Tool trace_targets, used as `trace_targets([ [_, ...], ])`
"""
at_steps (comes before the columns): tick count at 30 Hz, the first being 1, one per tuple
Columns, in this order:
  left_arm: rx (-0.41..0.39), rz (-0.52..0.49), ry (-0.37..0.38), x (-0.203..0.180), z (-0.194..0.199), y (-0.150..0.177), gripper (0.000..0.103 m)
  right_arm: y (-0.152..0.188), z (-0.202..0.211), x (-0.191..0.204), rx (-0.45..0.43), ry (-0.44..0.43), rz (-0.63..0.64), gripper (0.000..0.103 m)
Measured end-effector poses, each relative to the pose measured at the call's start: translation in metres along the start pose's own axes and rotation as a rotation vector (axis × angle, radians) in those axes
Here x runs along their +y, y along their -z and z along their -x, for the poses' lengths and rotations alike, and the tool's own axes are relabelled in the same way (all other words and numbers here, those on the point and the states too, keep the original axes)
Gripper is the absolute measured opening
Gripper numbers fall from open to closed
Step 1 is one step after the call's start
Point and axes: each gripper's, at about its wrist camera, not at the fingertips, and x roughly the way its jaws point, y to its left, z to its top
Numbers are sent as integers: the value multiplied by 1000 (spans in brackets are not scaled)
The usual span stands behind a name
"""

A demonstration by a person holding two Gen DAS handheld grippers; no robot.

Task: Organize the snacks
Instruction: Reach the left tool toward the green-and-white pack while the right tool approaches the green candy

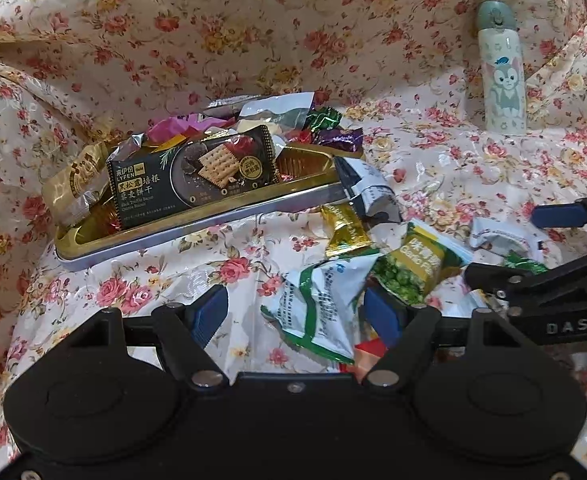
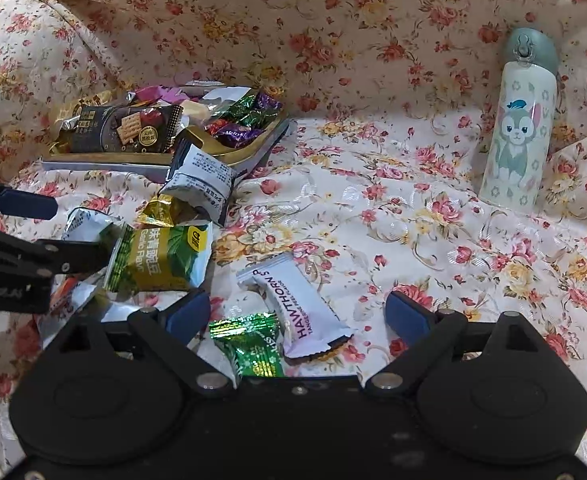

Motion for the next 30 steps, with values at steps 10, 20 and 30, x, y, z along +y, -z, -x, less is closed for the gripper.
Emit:
trace_targets([
  [10, -48, 25, -55, 13, -17, 7, 80, 0, -2, 1, 6, 34, -12, 103],
  [20, -49, 135, -13, 33, -17, 11, 81, 1, -1, 1, -3, 70, -25, 103],
  [30, -75, 234, -22, 46, -13, 15, 66, 0, 1, -11, -7, 128, -113, 90],
])
